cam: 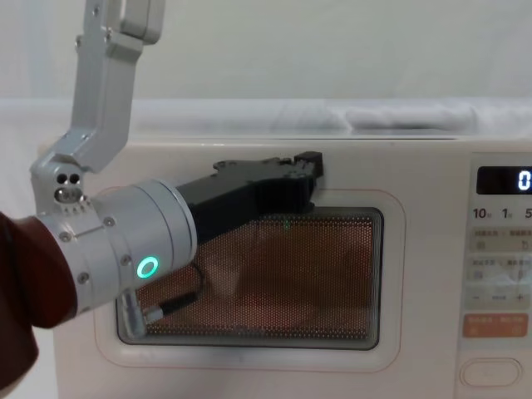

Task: Press the button to open the microwave door with one hand; close the microwave door with the other hand.

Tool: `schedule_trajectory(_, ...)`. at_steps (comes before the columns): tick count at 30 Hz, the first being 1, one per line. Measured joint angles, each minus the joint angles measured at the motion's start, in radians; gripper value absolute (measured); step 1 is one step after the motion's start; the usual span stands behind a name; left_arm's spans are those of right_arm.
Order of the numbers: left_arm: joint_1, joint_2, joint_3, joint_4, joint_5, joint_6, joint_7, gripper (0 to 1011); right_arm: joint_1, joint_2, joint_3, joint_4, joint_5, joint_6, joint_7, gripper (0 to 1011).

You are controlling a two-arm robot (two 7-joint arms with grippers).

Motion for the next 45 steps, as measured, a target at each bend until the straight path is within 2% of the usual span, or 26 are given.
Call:
schedule_trajectory(18,-0.040,-0.004,-0.002,0.034,-0.001,0.028,-0.012,0,0.000,0.000,0.000,0.000,0.000,0.000,0.000,1002)
schedule_trajectory(45,-0.042,-0.027,-0.006,0.040,0.012,0.040,0.014,0,0.000,0.000,0.000,0.000,0.000,0.000,0.000,1002)
